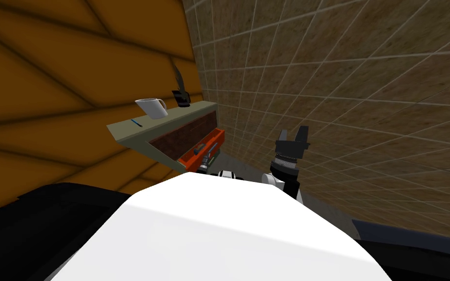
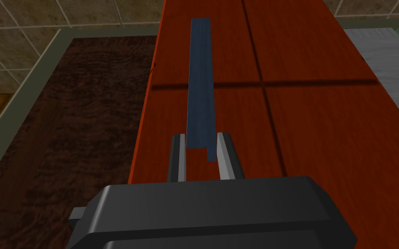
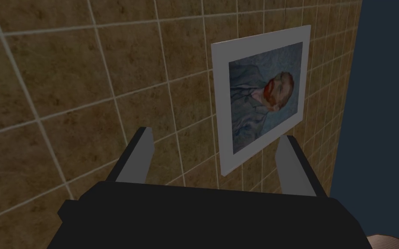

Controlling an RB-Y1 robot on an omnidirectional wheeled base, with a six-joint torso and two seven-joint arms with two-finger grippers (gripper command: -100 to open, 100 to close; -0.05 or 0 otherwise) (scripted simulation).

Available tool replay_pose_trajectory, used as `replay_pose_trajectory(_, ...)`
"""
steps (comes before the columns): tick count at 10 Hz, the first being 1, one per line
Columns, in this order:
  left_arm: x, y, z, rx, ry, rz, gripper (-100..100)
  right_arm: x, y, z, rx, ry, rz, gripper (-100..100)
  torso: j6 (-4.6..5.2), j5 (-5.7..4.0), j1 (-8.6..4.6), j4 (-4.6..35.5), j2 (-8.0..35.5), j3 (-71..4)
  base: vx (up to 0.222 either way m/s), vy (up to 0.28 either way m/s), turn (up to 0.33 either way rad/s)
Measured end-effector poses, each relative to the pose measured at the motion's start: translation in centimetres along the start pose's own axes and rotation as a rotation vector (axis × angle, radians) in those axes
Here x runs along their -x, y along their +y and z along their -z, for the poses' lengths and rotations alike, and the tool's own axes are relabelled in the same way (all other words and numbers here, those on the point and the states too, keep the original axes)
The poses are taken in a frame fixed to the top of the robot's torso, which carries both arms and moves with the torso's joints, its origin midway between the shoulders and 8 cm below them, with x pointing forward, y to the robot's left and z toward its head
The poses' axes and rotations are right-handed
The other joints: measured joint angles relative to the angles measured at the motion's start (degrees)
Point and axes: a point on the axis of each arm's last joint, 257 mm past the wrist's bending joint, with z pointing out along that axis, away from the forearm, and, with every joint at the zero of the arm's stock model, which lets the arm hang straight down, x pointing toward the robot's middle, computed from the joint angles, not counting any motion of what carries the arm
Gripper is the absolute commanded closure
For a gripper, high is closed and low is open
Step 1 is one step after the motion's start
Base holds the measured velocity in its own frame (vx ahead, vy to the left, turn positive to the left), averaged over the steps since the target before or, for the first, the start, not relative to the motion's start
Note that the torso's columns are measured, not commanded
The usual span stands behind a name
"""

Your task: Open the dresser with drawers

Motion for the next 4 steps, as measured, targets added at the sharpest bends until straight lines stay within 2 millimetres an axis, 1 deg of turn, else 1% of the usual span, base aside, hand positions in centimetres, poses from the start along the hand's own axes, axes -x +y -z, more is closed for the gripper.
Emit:
replay_pose_trajectory(1, -0.2, -0.1, 0.1, -0.001, 0.001, 0.0, -100, 0.0, 0.0, 0.0, 0.0, 0.0, 0.0, 0, 0.01, -0.03, -0.04, 0.0, 0.0, 0.0, -0.07, -0.1, 0.023)
replay_pose_trajectory(3, -0.2, -0.7, -0.9, 0.001, 0.004, 0.003, -100, 0.0, 0.0, 0.0, 0.0, 0.0, 0.0, 0, -0.03, 0.13, 0.65, 0.0, -0.2, -0.1, -0.034, 0.013, -0.008)
replay_pose_trajectory(4, -0.4, -0.9, -1.2, 0.005, 0.006, 0.005, -100, 0.0, 0.0, 0.0, 0.0, 0.0, 0.0, 0, -0.07, 0.08, 0.57, 0.0, -0.2, -0.1, -0.037, 0.028, 0.029)
